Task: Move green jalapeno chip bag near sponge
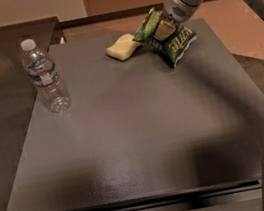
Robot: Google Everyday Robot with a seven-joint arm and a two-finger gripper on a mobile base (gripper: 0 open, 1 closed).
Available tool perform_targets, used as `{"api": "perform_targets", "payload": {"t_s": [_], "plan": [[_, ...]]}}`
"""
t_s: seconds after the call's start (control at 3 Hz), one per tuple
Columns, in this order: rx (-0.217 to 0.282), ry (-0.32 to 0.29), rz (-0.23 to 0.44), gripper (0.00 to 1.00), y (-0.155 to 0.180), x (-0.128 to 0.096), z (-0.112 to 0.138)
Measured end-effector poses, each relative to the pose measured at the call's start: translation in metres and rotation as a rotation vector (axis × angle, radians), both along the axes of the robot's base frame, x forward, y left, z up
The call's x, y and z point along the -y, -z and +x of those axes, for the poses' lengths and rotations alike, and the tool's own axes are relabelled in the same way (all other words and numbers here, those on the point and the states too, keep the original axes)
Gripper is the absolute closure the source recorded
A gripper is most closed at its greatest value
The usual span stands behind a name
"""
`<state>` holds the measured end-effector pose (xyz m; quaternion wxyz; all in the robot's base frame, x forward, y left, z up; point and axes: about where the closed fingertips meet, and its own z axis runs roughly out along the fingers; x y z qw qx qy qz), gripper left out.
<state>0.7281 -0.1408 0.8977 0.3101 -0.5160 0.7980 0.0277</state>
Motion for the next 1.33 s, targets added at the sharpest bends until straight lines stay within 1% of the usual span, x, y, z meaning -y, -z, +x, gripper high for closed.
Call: {"api": "perform_targets", "payload": {"t_s": [0.33,0.67,1.0,1.33], "plan": [[0.004,-0.020,0.009,0.39,-0.0007,-0.0105,0.0077],[0.000,-0.022,0.009,0.16,0.0020,-0.0120,0.0082],[-0.004,-0.025,0.009,0.00,0.0051,-0.0140,0.0088],[-0.005,-0.025,0.009,0.00,0.0052,-0.0141,0.0088]]}}
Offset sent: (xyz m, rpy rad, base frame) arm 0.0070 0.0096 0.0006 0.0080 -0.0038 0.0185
